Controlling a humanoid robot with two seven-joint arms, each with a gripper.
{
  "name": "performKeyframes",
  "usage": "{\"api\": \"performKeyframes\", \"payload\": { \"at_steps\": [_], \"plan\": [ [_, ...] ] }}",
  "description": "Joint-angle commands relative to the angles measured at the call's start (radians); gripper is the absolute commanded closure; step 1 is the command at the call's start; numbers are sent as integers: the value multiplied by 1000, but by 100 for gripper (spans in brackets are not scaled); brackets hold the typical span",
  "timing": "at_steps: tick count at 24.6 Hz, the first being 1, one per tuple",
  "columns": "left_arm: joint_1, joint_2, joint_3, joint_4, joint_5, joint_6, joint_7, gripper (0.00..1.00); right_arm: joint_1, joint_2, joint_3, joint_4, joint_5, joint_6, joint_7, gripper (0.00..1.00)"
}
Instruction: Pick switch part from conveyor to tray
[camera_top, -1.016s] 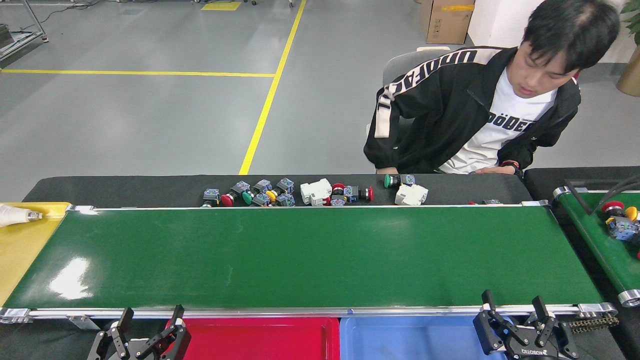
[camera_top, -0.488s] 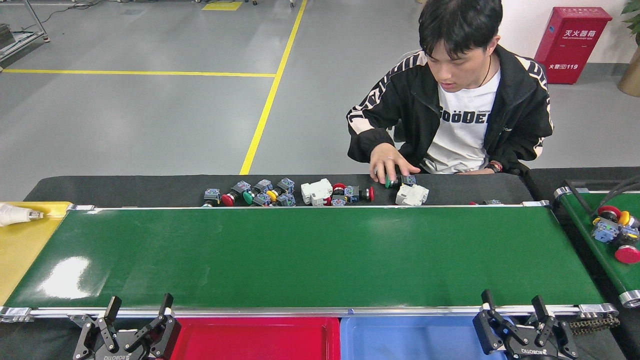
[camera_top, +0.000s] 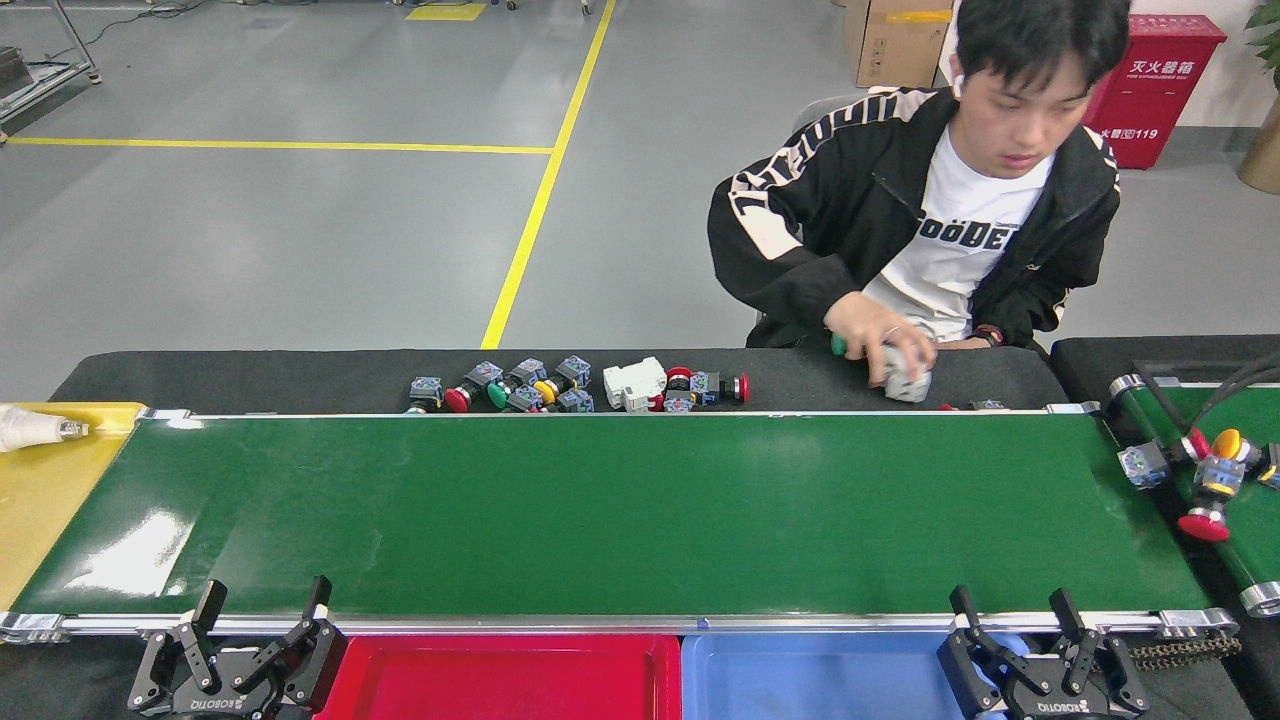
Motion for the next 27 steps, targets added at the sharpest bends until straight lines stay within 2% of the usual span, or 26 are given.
{"api": "performKeyframes", "payload": {
  "at_steps": [1,8,10,15,20,23,27],
  "plan": [
    [-1,-18,2,-11,4,-12,-61,0,0,-6,-3,-15,-1,-26,-18,2],
    [7,-44,2,-11,2,-9,-57,0,11,-3,-3,-15,-1,-24,-19,2],
    [7,-51,2,-11,2,-9,-22,0,11,9,-3,-13,-1,-10,-18,2],
    [2,-70,-10,-11,4,-11,2,0,-15,18,-1,-13,6,180,0,2],
    [-1,-78,-27,-11,2,-11,-4,0,-155,8,43,45,27,367,103,4],
    [-1,-73,-27,-11,2,-11,-5,0,-247,9,73,149,69,430,108,5],
    [-1,-74,-27,-11,2,-11,-5,0,-379,-6,120,315,75,502,106,8]
  ]
}}
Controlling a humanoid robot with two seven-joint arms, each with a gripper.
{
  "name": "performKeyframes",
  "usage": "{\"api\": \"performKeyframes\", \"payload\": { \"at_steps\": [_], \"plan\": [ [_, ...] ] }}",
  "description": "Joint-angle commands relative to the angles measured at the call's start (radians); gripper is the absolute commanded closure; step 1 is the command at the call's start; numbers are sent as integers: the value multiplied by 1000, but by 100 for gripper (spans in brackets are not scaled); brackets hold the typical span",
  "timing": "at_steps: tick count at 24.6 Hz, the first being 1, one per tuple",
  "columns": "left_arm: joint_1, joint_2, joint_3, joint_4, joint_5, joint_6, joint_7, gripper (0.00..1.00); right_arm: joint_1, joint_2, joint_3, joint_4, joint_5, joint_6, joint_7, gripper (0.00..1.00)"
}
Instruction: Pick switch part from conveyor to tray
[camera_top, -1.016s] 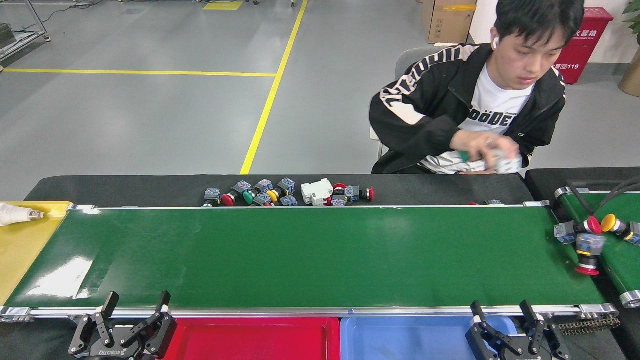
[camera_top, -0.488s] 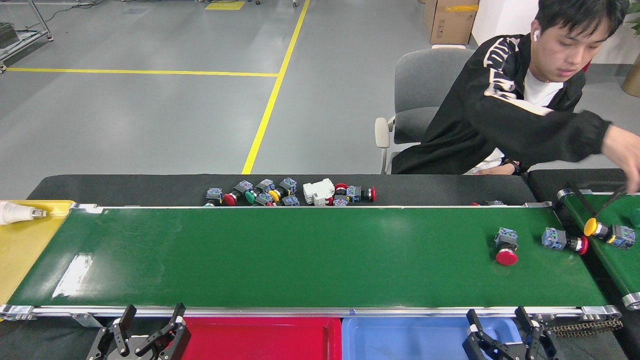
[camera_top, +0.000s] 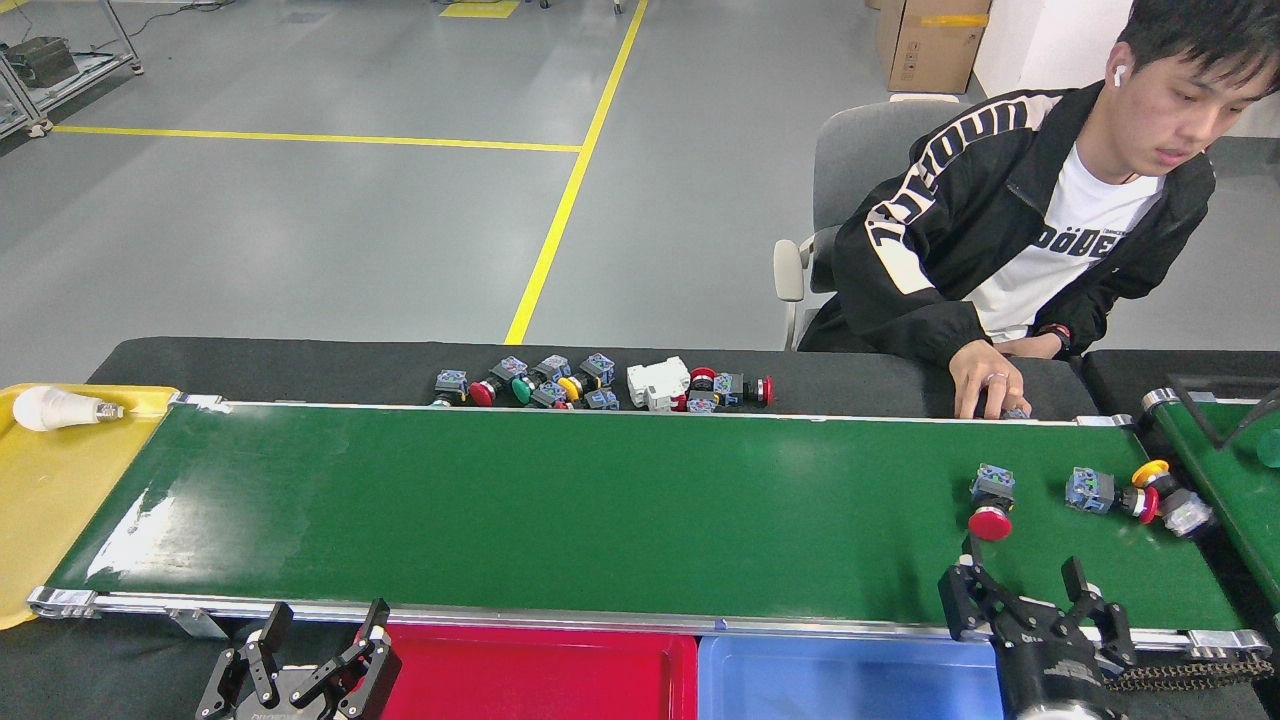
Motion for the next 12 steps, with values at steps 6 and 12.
{"api": "performKeyframes", "payload": {
  "at_steps": [6,12],
  "plan": [
    [-4,4,-2,-11,1,0,4,0,-105,-29,131,138,-12,33,12,38],
    [2,9,9,-11,1,0,5,0,-120,-27,147,126,-41,19,41,84]
  ]
}}
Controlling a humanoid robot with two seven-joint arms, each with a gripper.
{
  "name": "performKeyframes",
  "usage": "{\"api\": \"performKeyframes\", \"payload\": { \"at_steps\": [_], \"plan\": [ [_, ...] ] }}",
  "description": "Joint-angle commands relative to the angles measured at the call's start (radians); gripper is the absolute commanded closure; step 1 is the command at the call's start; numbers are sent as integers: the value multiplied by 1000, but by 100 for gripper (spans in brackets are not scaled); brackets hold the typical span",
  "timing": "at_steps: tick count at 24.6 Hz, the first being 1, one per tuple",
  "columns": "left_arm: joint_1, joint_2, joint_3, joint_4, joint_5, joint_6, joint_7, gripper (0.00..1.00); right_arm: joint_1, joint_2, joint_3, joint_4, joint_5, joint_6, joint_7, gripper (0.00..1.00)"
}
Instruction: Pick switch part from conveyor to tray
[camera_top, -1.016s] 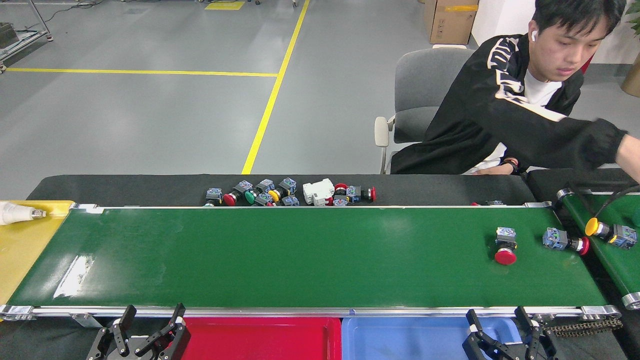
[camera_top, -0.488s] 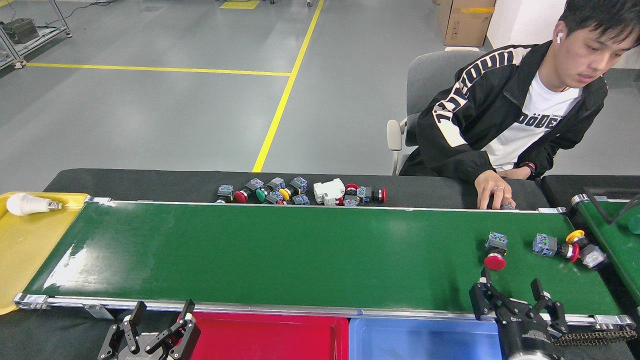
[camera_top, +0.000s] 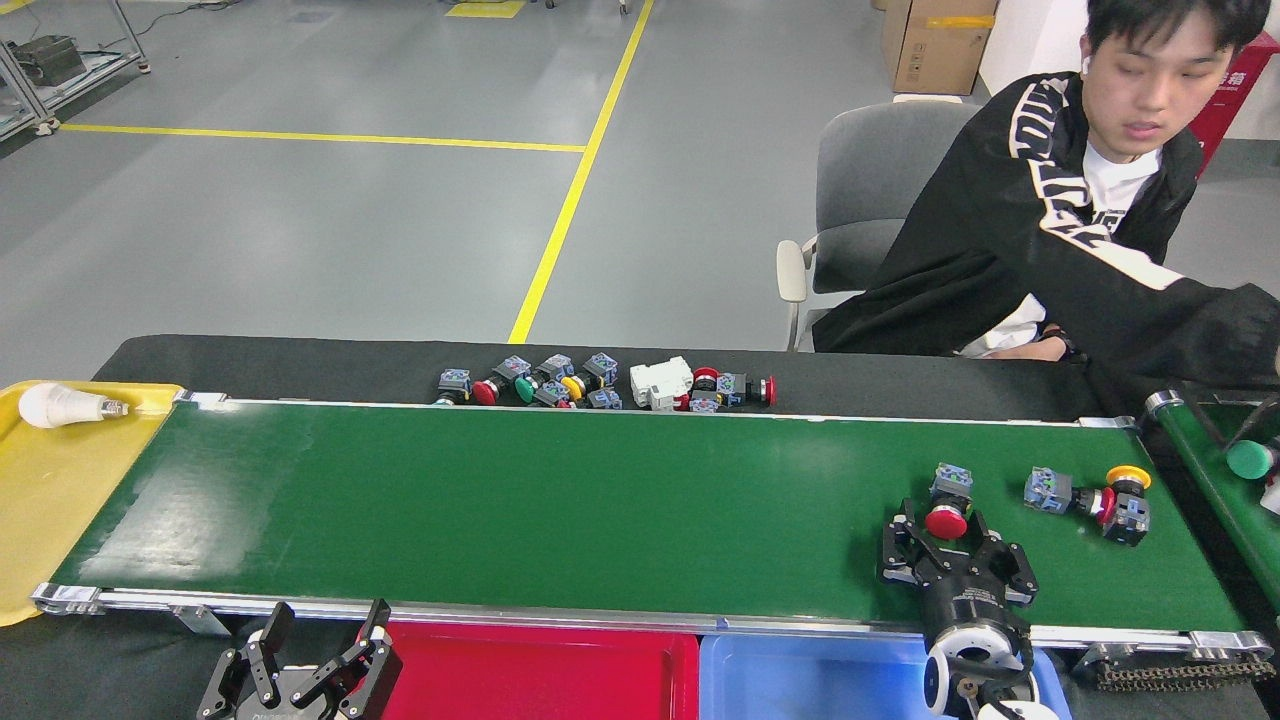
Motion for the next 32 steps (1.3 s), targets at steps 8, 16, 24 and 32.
{"api": "performKeyframes", "payload": {
  "at_steps": [8,16,24,32],
  "plan": [
    [3,14,8,-11,-1,2,9,0,30,-12,22,-168,-6,-73,13,86],
    [5,37,-3,-11,-42,1,12,0,266,15,387,-437,-3,-297,12,76],
    [5,35,-5,-11,-42,-5,14,0,297,55,588,-412,3,-195,35,5],
    [5,37,8,-10,-42,-5,25,0,217,52,398,-451,5,-59,27,5]
  ]
}}
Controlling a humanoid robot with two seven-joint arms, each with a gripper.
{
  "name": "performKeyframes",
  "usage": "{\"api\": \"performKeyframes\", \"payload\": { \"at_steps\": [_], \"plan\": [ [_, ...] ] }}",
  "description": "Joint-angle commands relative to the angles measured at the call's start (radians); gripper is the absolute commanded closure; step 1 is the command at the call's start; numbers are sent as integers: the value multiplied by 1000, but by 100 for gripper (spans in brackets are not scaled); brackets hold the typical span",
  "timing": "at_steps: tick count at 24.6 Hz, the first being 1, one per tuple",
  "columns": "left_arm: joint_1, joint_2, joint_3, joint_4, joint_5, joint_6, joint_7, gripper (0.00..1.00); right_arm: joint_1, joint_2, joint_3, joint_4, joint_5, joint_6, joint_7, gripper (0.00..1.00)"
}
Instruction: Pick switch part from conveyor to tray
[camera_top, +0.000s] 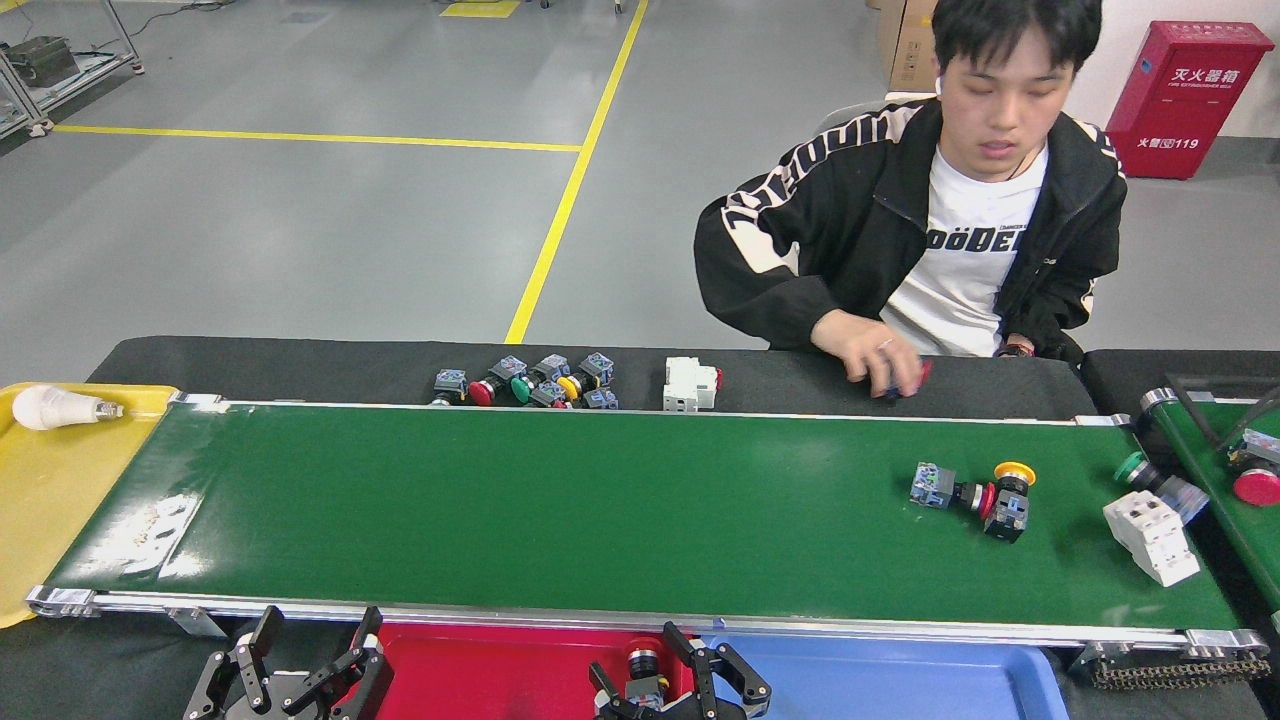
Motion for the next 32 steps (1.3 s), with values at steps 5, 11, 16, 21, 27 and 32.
{"api": "performKeyframes", "payload": {
  "at_steps": [5,11,16,21,27,32],
  "plan": [
    [6,-2,6,-10,-2,1,52,0,-4,-38,-145,-17,95,243,-78,5],
    [26,1,6,-12,-9,61,48,0,143,-182,-151,-17,100,271,-200,2],
    [43,7,6,-12,-8,70,49,0,203,-280,-174,-16,6,217,-267,1],
    [43,7,3,-12,-8,67,48,0,224,-291,-317,-16,-106,73,-309,1],
    [43,6,-6,-12,-8,67,48,0,232,-248,-357,-14,-143,19,-296,1],
    [38,7,-10,-12,-9,67,48,0,160,-147,-349,21,-57,185,-204,2]
  ]
}}
